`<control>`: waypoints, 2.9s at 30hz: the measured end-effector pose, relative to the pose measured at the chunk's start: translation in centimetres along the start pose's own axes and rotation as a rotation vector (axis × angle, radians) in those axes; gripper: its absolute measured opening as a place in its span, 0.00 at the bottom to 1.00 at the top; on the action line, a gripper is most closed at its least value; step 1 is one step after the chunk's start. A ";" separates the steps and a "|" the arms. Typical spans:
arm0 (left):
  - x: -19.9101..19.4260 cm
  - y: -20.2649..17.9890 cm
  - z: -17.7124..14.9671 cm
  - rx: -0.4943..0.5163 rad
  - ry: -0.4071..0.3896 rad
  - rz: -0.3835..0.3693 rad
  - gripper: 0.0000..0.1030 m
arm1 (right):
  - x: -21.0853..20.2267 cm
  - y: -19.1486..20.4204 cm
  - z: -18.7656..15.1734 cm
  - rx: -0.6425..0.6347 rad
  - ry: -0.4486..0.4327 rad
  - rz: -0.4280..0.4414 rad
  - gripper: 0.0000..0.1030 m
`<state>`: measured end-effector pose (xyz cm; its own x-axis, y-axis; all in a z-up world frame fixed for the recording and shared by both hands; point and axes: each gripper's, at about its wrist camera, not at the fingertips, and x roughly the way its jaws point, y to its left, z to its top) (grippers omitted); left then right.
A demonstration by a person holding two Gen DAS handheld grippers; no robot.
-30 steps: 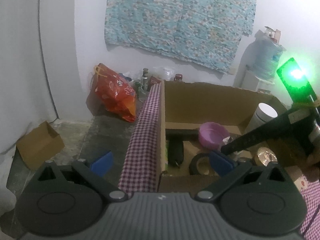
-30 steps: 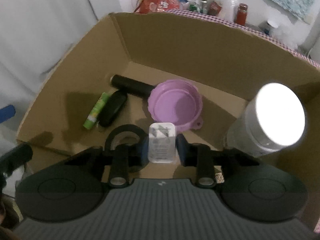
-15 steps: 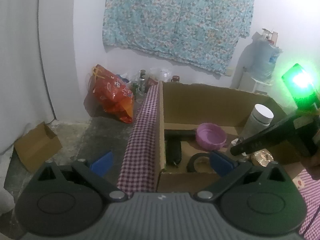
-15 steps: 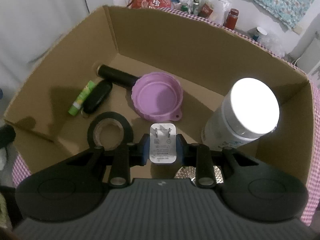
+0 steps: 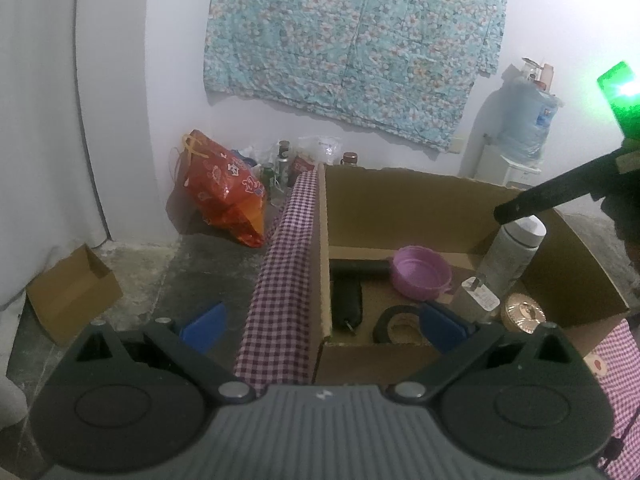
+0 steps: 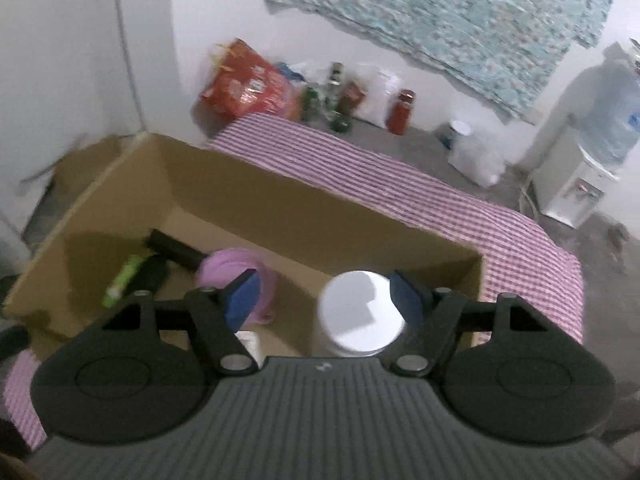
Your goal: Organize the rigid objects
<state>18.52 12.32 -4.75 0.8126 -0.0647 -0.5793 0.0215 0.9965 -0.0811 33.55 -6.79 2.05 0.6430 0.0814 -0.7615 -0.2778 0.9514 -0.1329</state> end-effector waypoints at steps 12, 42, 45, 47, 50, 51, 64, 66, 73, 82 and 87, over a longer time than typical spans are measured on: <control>0.3 0.3 0.0 -0.004 0.010 -0.003 1.00 | 4.2 -1.2 -1.1 0.048 0.075 0.012 0.50; -0.1 0.2 0.0 -0.004 0.007 -0.025 1.00 | 1.2 2.0 -3.4 -0.109 0.278 0.142 0.80; -0.3 0.2 0.1 0.002 -0.002 -0.027 1.00 | 3.3 2.6 -4.2 -0.146 0.366 0.118 0.76; -0.3 0.3 0.1 0.003 -0.005 -0.027 1.00 | 4.3 2.7 -4.4 -0.150 0.412 0.112 0.64; -0.3 0.3 0.0 -0.001 0.000 -0.028 1.00 | 5.0 2.7 -4.8 -0.165 0.452 0.111 0.56; -0.3 0.3 0.0 -0.004 0.001 -0.027 1.00 | 4.9 2.7 -4.8 -0.173 0.451 0.113 0.56; -0.5 0.5 0.0 -0.007 0.004 -0.027 1.00 | 6.1 1.4 -3.4 -0.155 0.377 0.053 0.56; -0.6 0.5 0.0 -0.005 0.000 -0.030 1.00 | 5.7 1.4 -3.4 -0.155 0.364 0.048 0.56; -1.7 0.0 0.1 0.011 -0.026 -0.044 1.00 | -4.6 0.6 -3.9 -0.063 0.106 0.062 0.72; -4.1 -1.6 0.9 0.026 -0.047 -0.072 1.00 | -15.2 0.3 -13.7 0.318 -0.192 0.081 0.96; -4.3 -3.4 0.3 0.011 0.018 -0.054 1.00 | -14.2 1.3 -17.6 0.493 -0.202 0.047 0.99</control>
<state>15.15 9.27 -1.70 0.7994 -0.1195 -0.5888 0.0715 0.9920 -0.1043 11.48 -11.98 1.54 0.7757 0.1370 -0.6161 0.0270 0.9680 0.2493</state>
